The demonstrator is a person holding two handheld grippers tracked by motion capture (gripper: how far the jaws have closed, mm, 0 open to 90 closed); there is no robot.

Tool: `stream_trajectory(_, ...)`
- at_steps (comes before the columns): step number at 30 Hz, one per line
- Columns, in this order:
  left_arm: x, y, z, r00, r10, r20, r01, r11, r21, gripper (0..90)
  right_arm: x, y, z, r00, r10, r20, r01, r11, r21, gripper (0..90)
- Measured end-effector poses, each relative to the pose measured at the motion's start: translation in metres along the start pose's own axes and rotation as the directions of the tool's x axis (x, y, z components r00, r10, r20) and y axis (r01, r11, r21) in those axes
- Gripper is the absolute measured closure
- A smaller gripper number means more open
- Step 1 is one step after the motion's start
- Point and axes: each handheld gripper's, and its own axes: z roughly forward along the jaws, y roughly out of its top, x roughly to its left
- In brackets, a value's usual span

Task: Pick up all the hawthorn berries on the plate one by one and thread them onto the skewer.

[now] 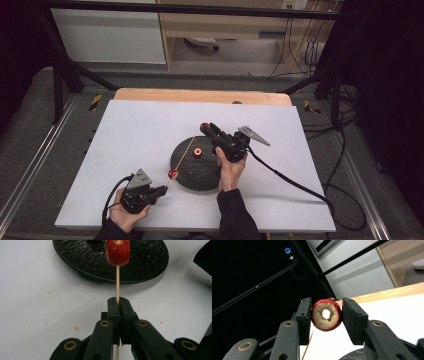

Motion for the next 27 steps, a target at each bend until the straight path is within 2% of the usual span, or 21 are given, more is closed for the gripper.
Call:
stream_trajectory(7, -0.004, 0.002, 0.003, 0.9994, -0.026, 0.021, 0.026, 0.9997, -0.004, 88.5, -0.003, -0.003, 0.004, 0.9995, 0.029, -0.012, -0.029, 0.999, -0.022, 60.9)
stream_trajectory(13, -0.008, 0.004, 0.007, 0.9990, -0.030, 0.033, 0.030, 0.9995, -0.004, 88.5, -0.004, -0.006, 0.005, 0.9983, 0.053, -0.026, -0.054, 0.998, -0.035, 60.9)
stream_trajectory(27, -0.011, 0.005, 0.011, 0.9982, -0.044, 0.041, 0.044, 0.9990, -0.005, 88.5, -0.003, -0.009, 0.005, 0.9981, 0.048, -0.037, -0.049, 0.998, -0.038, 61.0)
